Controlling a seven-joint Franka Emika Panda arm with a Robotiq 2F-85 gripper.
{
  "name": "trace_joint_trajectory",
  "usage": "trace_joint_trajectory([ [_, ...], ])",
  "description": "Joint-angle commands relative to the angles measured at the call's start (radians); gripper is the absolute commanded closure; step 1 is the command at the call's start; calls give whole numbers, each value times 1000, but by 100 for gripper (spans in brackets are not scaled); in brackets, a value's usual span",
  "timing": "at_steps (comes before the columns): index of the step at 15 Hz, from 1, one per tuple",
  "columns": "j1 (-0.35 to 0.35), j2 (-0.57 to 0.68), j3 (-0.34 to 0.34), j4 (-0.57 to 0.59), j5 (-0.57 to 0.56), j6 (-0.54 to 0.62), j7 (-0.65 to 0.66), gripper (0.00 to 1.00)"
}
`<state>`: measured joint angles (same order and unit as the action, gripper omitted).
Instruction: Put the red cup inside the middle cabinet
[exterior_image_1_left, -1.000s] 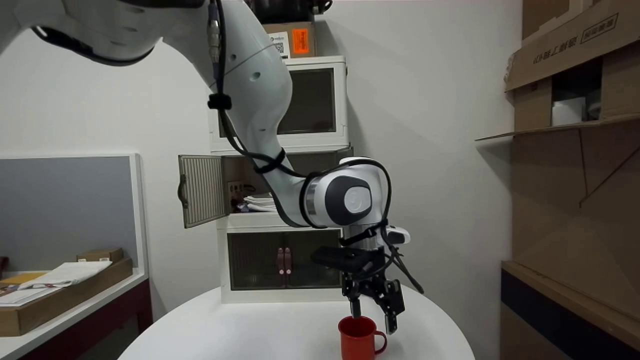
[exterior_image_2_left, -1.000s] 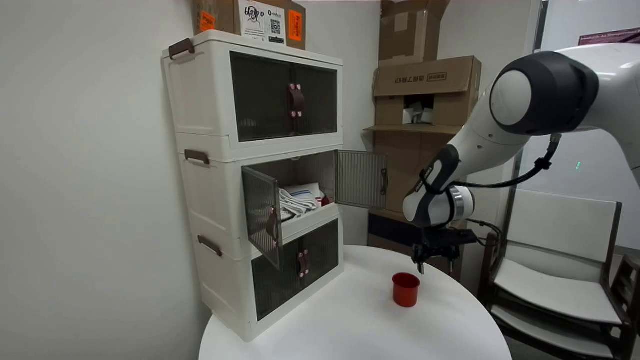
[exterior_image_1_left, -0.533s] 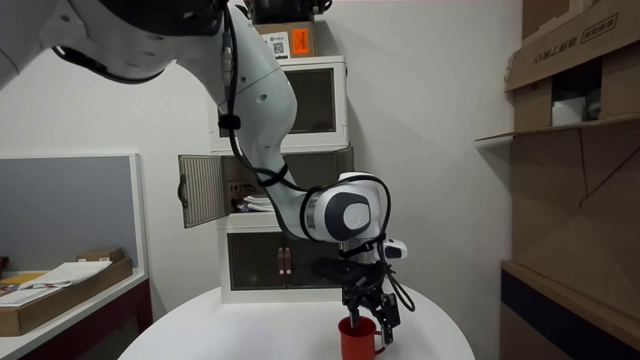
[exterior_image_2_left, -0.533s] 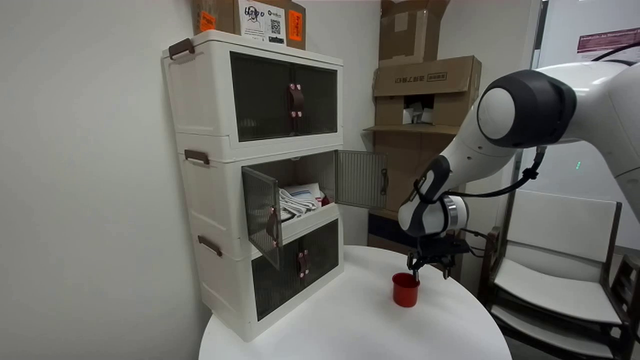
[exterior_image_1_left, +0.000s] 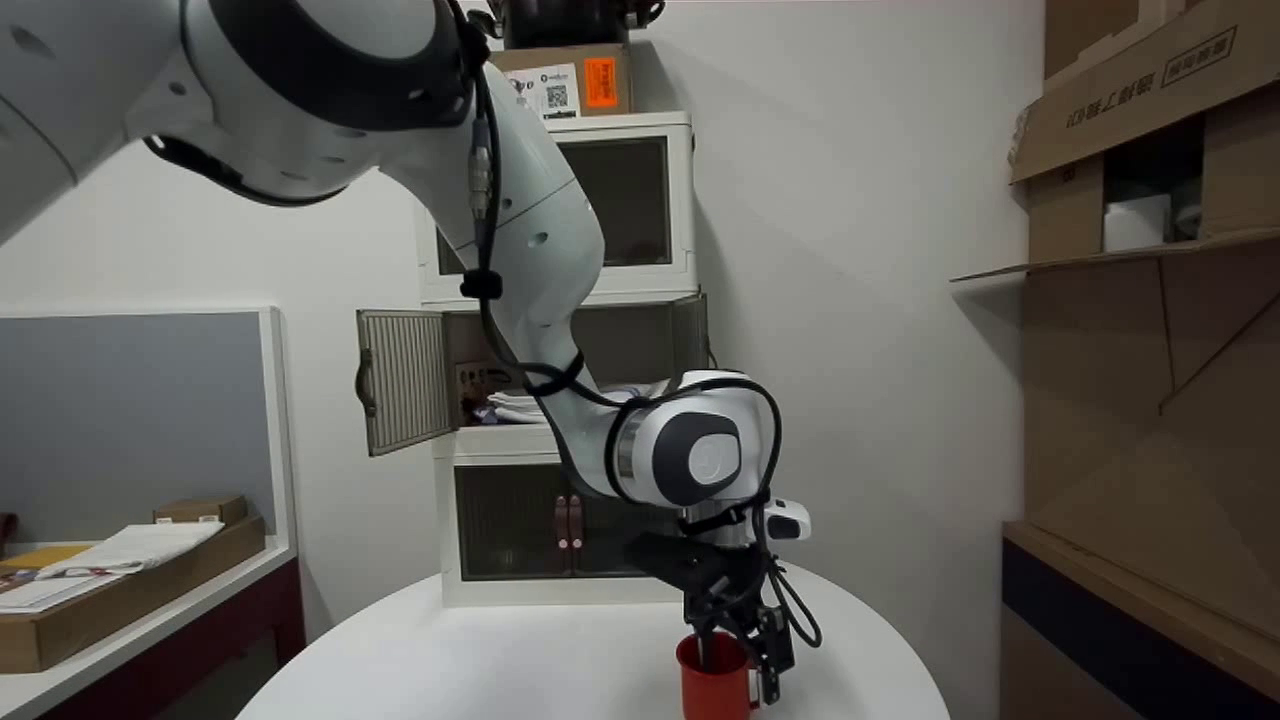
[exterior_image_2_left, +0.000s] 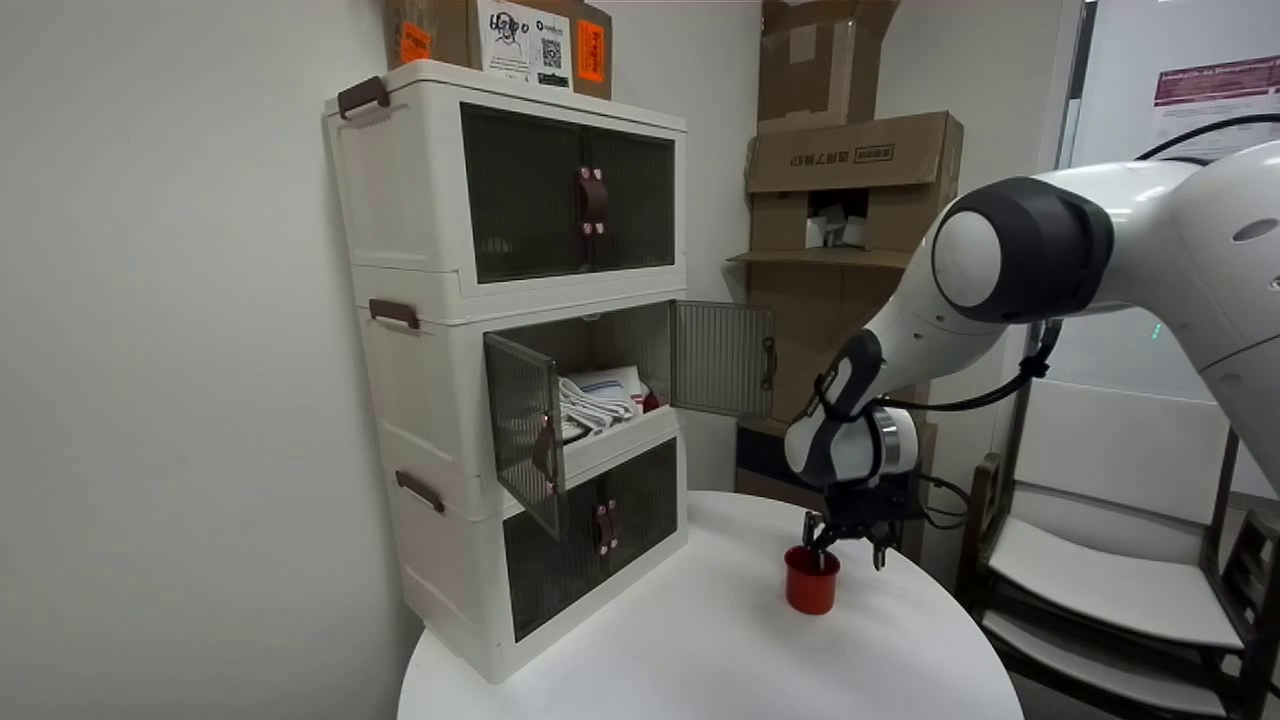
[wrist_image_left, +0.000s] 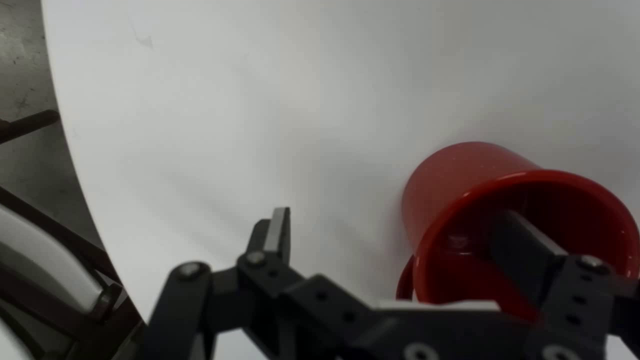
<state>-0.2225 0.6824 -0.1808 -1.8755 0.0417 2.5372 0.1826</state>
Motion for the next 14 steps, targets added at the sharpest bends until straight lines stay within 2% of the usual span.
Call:
trace_joint_trajectory([
  [1, 9, 51, -6, 47, 23, 17, 23, 0],
  [4, 13, 69, -9, 63, 20, 16, 30, 33],
  [8, 14, 82, -4, 79, 19, 16, 23, 65],
  [12, 15, 72, 2, 71, 15, 30, 5, 95],
  [14, 23, 49, 1, 50, 5, 54, -7, 100],
])
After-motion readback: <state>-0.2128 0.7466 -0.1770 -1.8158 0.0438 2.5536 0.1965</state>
